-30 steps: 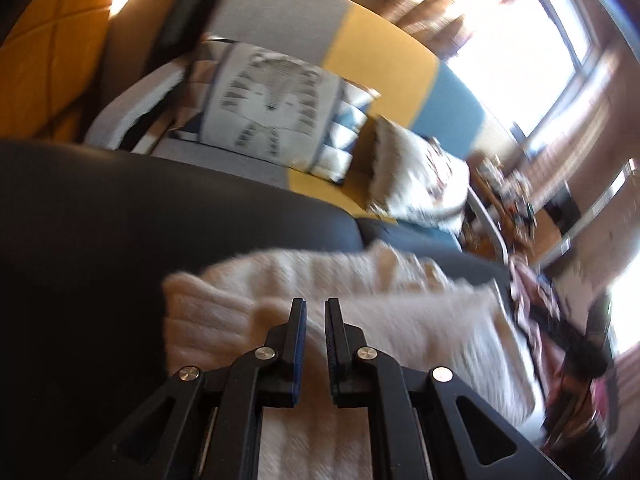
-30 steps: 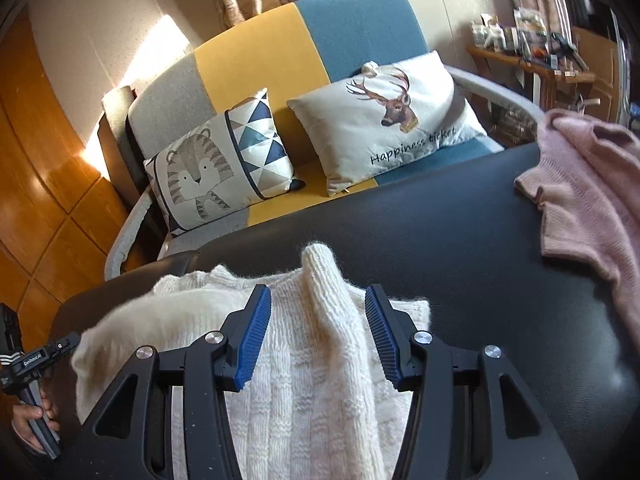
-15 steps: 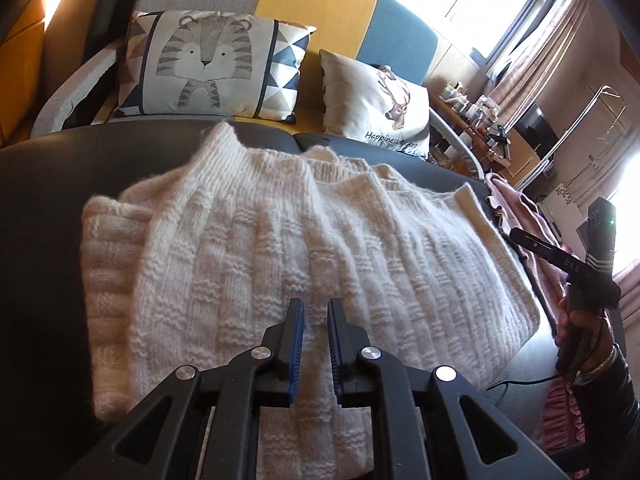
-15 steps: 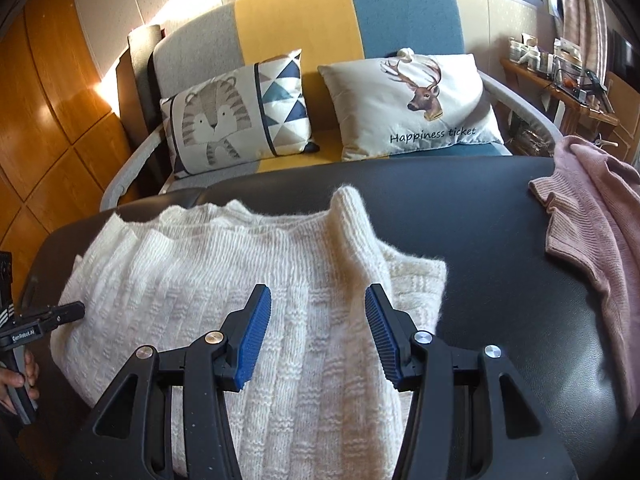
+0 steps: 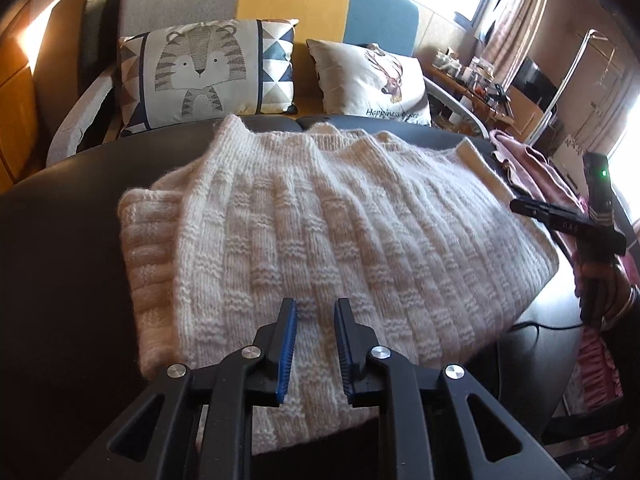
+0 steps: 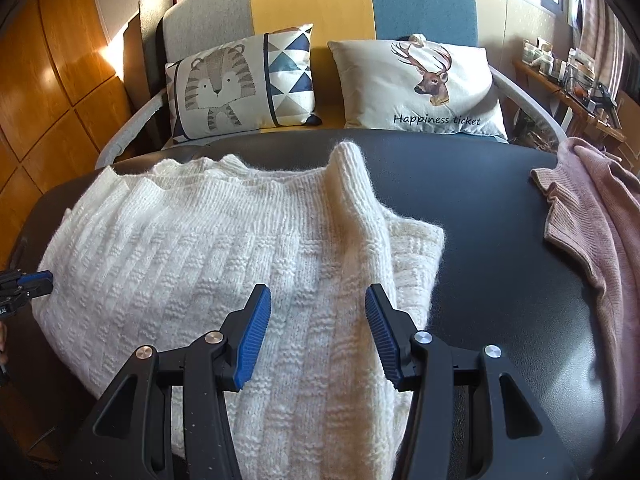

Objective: Fold clothes

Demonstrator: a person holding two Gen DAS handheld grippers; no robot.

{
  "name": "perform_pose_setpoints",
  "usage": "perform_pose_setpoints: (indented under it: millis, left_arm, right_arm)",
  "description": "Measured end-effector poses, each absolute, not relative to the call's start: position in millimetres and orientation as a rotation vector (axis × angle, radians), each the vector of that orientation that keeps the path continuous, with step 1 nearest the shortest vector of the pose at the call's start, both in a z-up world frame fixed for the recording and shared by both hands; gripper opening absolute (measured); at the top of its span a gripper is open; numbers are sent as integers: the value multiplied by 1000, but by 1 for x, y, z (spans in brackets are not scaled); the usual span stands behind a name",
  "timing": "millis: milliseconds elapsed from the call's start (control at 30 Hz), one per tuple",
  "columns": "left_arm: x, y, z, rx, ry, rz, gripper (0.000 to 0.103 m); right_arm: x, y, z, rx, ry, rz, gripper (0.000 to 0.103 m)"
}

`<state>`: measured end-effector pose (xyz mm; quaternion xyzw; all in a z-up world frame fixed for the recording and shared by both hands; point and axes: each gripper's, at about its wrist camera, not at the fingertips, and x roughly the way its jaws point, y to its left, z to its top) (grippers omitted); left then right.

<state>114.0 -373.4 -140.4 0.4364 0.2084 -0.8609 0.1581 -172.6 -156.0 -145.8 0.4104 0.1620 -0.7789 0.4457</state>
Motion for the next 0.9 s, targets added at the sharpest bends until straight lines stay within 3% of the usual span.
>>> perform_pose_setpoints:
  millis: [300,500,600,900]
  left_arm:
    - [54,-396,-127,1147,547,-2461,20]
    - [7,-437,-160,1220,493,-2338,20]
    - [16,-456,-168,1162,610,-2335,22]
    - [63,-436,-173,1093,671,-2341,22]
  right_arm:
    - [-172,-199,-146,988,433,-1885,53]
    - [-188,-232,-177,1091,488,-1832,53]
    - [-207,-226,-191,1137,459,-1880,53]
    - [-192,-189,-200,1106,393,-1916,53]
